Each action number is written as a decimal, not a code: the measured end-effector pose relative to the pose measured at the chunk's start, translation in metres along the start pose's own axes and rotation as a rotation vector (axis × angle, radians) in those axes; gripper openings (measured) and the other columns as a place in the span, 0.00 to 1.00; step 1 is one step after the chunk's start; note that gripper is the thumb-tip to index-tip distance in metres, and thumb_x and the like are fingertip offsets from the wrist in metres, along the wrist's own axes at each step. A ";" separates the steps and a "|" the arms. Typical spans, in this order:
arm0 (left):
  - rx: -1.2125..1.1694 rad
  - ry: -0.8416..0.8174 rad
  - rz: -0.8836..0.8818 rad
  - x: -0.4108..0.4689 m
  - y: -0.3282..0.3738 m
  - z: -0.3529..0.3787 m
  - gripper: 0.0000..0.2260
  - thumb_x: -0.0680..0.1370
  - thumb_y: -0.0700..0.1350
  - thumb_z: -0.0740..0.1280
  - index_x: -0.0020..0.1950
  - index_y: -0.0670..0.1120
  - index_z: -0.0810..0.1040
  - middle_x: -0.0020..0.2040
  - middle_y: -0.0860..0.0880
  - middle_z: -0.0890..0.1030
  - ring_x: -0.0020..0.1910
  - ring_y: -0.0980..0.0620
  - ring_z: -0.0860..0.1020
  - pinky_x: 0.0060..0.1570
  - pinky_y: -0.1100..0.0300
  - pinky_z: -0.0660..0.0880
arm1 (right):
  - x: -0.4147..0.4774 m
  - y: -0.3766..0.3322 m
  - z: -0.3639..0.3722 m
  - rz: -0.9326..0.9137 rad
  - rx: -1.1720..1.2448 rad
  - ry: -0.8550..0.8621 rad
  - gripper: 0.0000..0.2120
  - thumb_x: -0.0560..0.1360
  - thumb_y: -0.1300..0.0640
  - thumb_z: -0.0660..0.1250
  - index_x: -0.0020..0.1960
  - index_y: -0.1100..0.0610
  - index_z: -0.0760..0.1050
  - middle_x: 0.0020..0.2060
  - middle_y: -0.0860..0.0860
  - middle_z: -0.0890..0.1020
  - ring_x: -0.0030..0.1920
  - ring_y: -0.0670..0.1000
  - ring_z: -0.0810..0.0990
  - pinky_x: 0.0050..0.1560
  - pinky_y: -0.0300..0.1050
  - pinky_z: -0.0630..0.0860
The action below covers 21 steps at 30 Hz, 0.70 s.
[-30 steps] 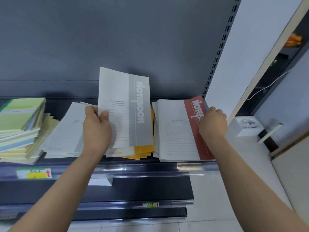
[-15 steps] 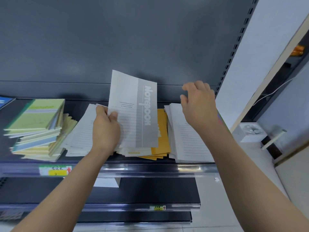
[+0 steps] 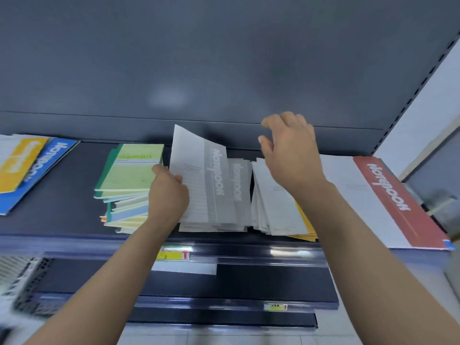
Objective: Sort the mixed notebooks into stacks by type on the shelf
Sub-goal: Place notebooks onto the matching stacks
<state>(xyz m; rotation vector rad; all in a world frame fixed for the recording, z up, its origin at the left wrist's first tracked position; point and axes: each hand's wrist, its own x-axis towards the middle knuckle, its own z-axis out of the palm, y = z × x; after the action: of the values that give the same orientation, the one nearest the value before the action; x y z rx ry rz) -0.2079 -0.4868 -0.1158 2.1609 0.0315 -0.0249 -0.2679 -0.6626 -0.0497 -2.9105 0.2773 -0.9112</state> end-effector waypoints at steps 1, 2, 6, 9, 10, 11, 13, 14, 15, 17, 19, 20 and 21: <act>0.021 -0.043 -0.002 0.005 -0.003 -0.002 0.06 0.80 0.34 0.56 0.55 0.38 0.61 0.50 0.40 0.76 0.54 0.39 0.75 0.41 0.59 0.64 | 0.002 -0.009 0.003 0.007 -0.008 -0.003 0.11 0.76 0.60 0.63 0.56 0.63 0.75 0.49 0.60 0.77 0.51 0.62 0.73 0.49 0.53 0.67; 0.033 -0.085 0.001 0.009 -0.005 -0.003 0.06 0.79 0.34 0.57 0.53 0.40 0.60 0.49 0.41 0.76 0.54 0.40 0.75 0.41 0.60 0.64 | 0.002 -0.017 0.006 0.018 -0.019 -0.011 0.11 0.76 0.59 0.63 0.56 0.63 0.74 0.50 0.60 0.77 0.51 0.62 0.73 0.50 0.54 0.67; 0.147 -0.170 0.051 0.020 -0.008 0.003 0.13 0.79 0.37 0.59 0.61 0.34 0.64 0.53 0.39 0.73 0.56 0.38 0.73 0.48 0.53 0.67 | 0.001 -0.033 0.007 0.095 -0.069 -0.052 0.12 0.78 0.57 0.61 0.59 0.60 0.73 0.53 0.58 0.76 0.55 0.60 0.71 0.54 0.52 0.65; 0.248 -0.228 0.111 0.026 -0.011 0.013 0.17 0.77 0.39 0.61 0.63 0.33 0.64 0.53 0.37 0.73 0.55 0.36 0.74 0.47 0.52 0.68 | -0.005 -0.035 0.005 0.133 -0.084 -0.026 0.11 0.76 0.60 0.64 0.57 0.62 0.75 0.50 0.60 0.77 0.52 0.62 0.73 0.51 0.53 0.67; 0.304 -0.244 0.118 0.027 -0.012 0.016 0.17 0.78 0.40 0.61 0.63 0.34 0.63 0.52 0.39 0.73 0.54 0.37 0.74 0.46 0.53 0.68 | -0.007 -0.036 0.004 0.130 -0.085 -0.011 0.10 0.75 0.61 0.65 0.55 0.63 0.76 0.48 0.60 0.78 0.50 0.63 0.74 0.49 0.54 0.68; 0.384 -0.250 0.141 0.028 -0.015 0.020 0.18 0.78 0.41 0.61 0.64 0.35 0.62 0.52 0.39 0.74 0.53 0.39 0.75 0.45 0.54 0.69 | -0.010 -0.037 0.005 0.118 -0.091 -0.006 0.09 0.74 0.61 0.65 0.53 0.63 0.76 0.45 0.60 0.79 0.48 0.63 0.75 0.47 0.54 0.69; 0.621 -0.251 0.238 0.031 -0.019 0.026 0.20 0.79 0.45 0.62 0.65 0.35 0.63 0.52 0.41 0.78 0.50 0.43 0.78 0.41 0.55 0.73 | -0.015 -0.040 0.007 0.075 -0.112 -0.033 0.08 0.72 0.62 0.67 0.49 0.63 0.77 0.41 0.60 0.79 0.43 0.63 0.76 0.44 0.53 0.70; 0.724 -0.238 0.291 0.033 -0.021 0.028 0.20 0.79 0.46 0.63 0.65 0.35 0.63 0.51 0.43 0.79 0.48 0.45 0.79 0.38 0.56 0.74 | -0.017 -0.041 0.008 0.049 -0.122 -0.046 0.07 0.71 0.61 0.67 0.48 0.63 0.77 0.40 0.59 0.80 0.42 0.63 0.76 0.42 0.52 0.71; 0.805 -0.215 0.340 0.033 -0.022 0.030 0.19 0.79 0.46 0.64 0.63 0.36 0.65 0.49 0.44 0.80 0.45 0.47 0.80 0.35 0.57 0.74 | -0.018 -0.042 0.008 0.030 -0.129 -0.058 0.07 0.71 0.61 0.67 0.48 0.63 0.77 0.40 0.59 0.80 0.42 0.62 0.77 0.42 0.52 0.71; 0.916 -0.172 0.414 0.032 -0.021 0.029 0.14 0.78 0.47 0.65 0.58 0.40 0.68 0.46 0.46 0.81 0.42 0.48 0.79 0.32 0.58 0.70 | -0.017 -0.044 0.007 0.004 -0.126 -0.103 0.08 0.74 0.60 0.66 0.51 0.62 0.77 0.44 0.58 0.80 0.46 0.62 0.76 0.46 0.52 0.70; 0.939 -0.155 0.471 0.029 -0.017 0.025 0.11 0.78 0.46 0.65 0.56 0.41 0.70 0.47 0.46 0.81 0.43 0.47 0.80 0.32 0.58 0.69 | -0.014 -0.047 0.005 -0.033 -0.116 -0.148 0.11 0.77 0.57 0.62 0.57 0.61 0.75 0.51 0.57 0.79 0.53 0.60 0.74 0.52 0.52 0.67; 0.934 -0.147 0.501 0.027 -0.015 0.021 0.10 0.78 0.45 0.64 0.56 0.42 0.70 0.48 0.46 0.80 0.44 0.47 0.80 0.33 0.58 0.68 | -0.012 -0.049 0.003 -0.063 -0.107 -0.155 0.13 0.78 0.56 0.61 0.59 0.60 0.74 0.54 0.56 0.78 0.55 0.59 0.73 0.55 0.52 0.66; 0.919 -0.129 0.534 0.026 -0.011 0.014 0.09 0.79 0.45 0.63 0.57 0.42 0.70 0.50 0.46 0.80 0.46 0.46 0.79 0.35 0.58 0.66 | -0.009 -0.051 0.001 -0.091 -0.093 -0.158 0.13 0.78 0.55 0.60 0.61 0.59 0.73 0.56 0.56 0.77 0.57 0.59 0.72 0.56 0.51 0.65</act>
<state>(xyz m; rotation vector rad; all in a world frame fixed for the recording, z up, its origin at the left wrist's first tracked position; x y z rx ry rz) -0.1829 -0.4918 -0.1330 2.9977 -0.7646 0.1588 -0.2672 -0.6108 -0.0496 -3.0816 0.1821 -0.6912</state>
